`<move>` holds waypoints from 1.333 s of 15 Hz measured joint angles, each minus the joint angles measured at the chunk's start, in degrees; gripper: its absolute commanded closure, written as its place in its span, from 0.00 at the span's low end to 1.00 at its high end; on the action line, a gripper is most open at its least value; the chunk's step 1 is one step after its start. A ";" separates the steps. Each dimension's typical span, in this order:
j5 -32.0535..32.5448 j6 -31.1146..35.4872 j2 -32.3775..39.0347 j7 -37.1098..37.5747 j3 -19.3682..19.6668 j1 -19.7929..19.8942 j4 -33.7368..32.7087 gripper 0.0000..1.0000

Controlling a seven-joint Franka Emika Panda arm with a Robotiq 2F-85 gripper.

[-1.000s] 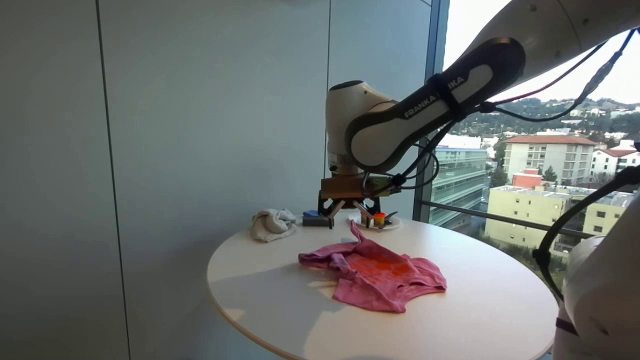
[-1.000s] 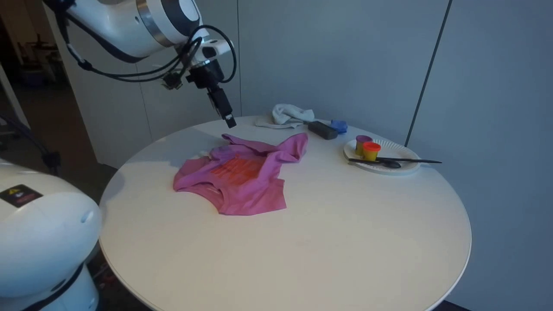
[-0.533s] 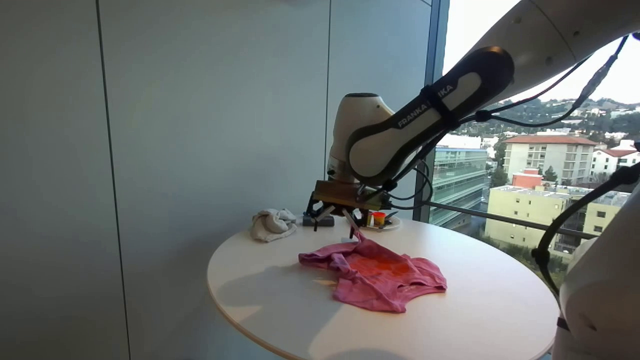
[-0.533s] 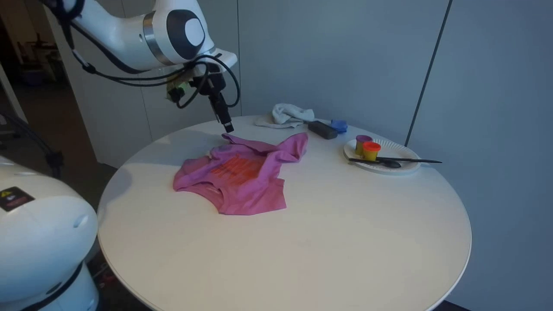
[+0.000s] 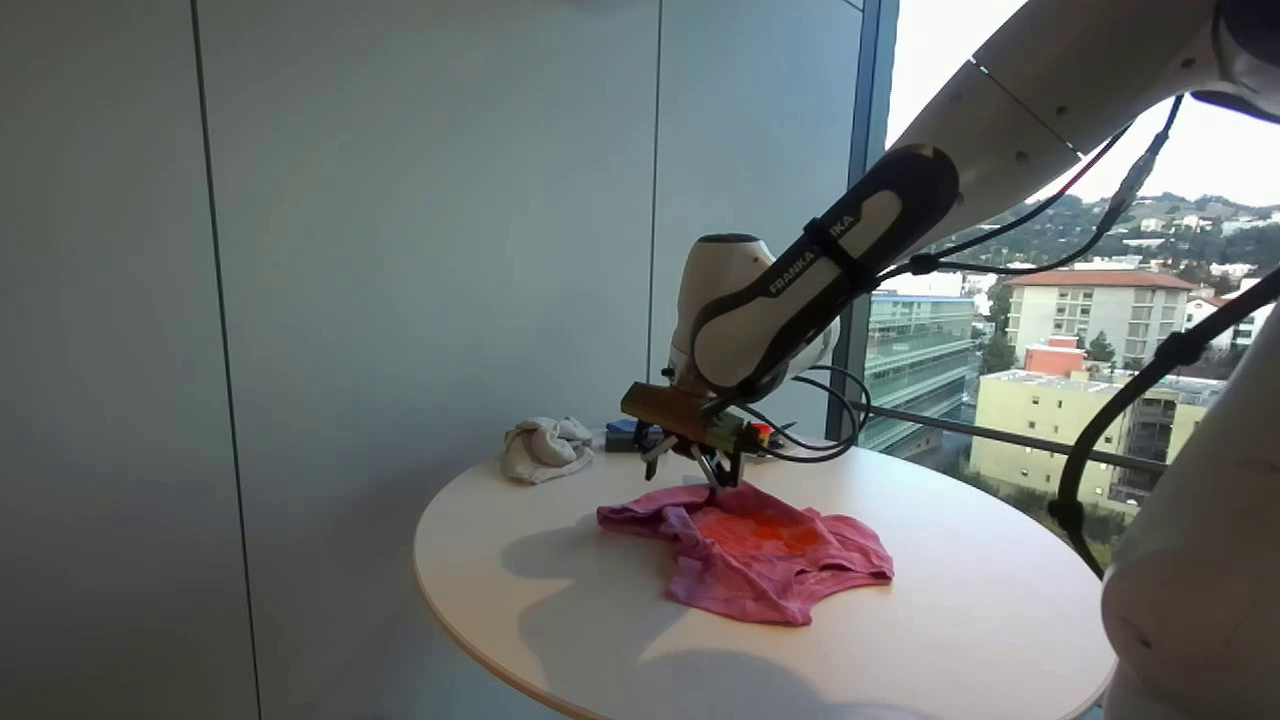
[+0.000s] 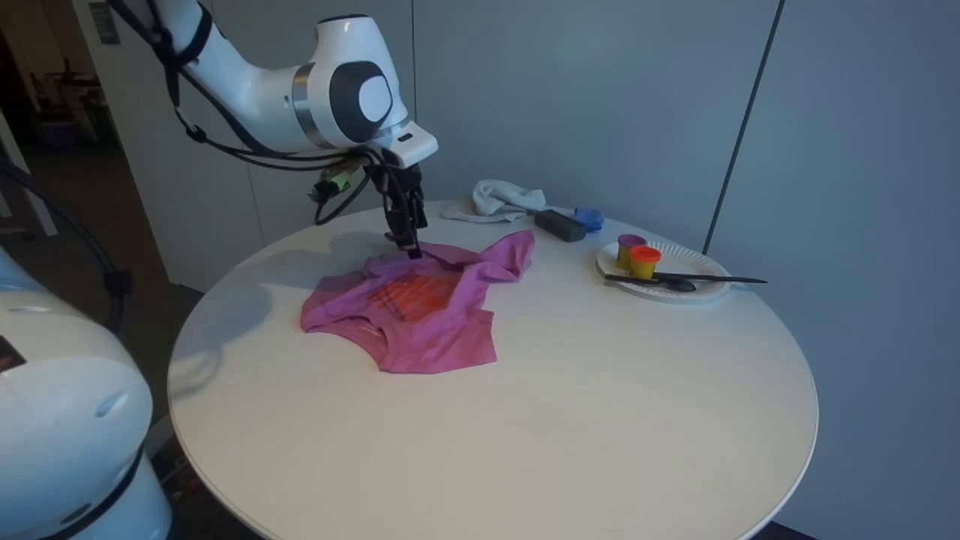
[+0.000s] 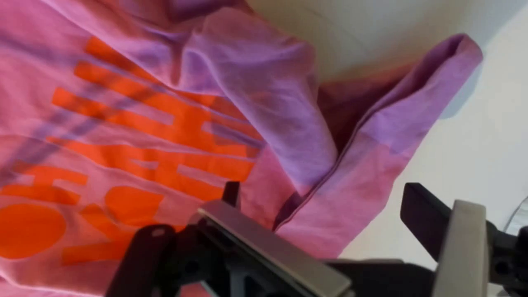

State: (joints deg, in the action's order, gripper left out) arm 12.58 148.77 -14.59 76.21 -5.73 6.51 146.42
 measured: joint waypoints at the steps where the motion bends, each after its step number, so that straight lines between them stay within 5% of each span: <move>1: 0.42 1.07 0.38 1.34 0.00 0.85 0.01 0.00; 10: 1.12 7.53 5.46 5.79 0.55 3.49 -0.92 0.04; 12: 1.13 8.57 7.00 6.15 0.58 3.49 -1.38 0.30; 20: 7.66 10.19 9.57 8.78 1.13 3.35 -3.54 0.90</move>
State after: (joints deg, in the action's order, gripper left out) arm 20.24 158.96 -5.02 84.99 -4.60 9.86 142.88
